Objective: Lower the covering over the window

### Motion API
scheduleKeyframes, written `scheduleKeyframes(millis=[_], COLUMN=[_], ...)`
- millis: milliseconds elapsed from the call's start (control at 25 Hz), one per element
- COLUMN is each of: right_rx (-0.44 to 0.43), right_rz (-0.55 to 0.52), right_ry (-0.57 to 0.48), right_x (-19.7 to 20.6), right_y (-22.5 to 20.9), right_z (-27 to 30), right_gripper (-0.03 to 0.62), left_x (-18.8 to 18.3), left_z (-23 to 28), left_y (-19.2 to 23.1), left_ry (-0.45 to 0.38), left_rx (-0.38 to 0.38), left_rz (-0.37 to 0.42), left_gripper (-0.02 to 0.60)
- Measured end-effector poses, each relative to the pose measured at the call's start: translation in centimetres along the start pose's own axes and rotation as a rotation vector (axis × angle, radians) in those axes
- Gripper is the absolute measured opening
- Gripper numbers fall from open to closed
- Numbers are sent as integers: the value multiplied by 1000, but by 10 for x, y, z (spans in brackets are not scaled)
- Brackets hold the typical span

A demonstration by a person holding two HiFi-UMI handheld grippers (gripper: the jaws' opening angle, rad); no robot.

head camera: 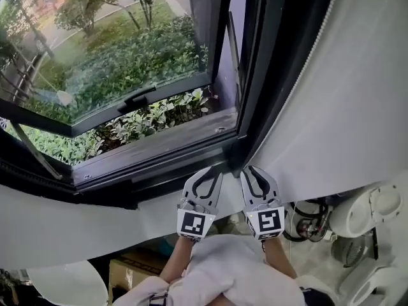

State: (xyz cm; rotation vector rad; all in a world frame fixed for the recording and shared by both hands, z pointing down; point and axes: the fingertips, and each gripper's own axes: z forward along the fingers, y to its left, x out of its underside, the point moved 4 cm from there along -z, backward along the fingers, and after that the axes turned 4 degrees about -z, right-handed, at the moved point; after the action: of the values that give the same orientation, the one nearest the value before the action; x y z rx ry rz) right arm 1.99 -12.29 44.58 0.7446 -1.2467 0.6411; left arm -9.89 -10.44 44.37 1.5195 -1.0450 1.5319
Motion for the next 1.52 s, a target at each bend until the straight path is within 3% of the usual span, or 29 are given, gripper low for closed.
scheduleKeyframes(millis=[760,1200,1520], right_rx=[181,208,185], right_rz=[25,39,42], right_ry=[51,67,49], right_x=[12,16,14], right_y=[-32,-42,-44], right_z=[-24,-28,-26], right_gripper=[74,74,74], left_x=[-1,7,13], left_z=[68,109,133], left_y=[-41,-52,-55], left_ry=[8,30,41], left_rx=[201,209,192], left_rz=[-16,-10,-3], left_gripper=[84,94,152])
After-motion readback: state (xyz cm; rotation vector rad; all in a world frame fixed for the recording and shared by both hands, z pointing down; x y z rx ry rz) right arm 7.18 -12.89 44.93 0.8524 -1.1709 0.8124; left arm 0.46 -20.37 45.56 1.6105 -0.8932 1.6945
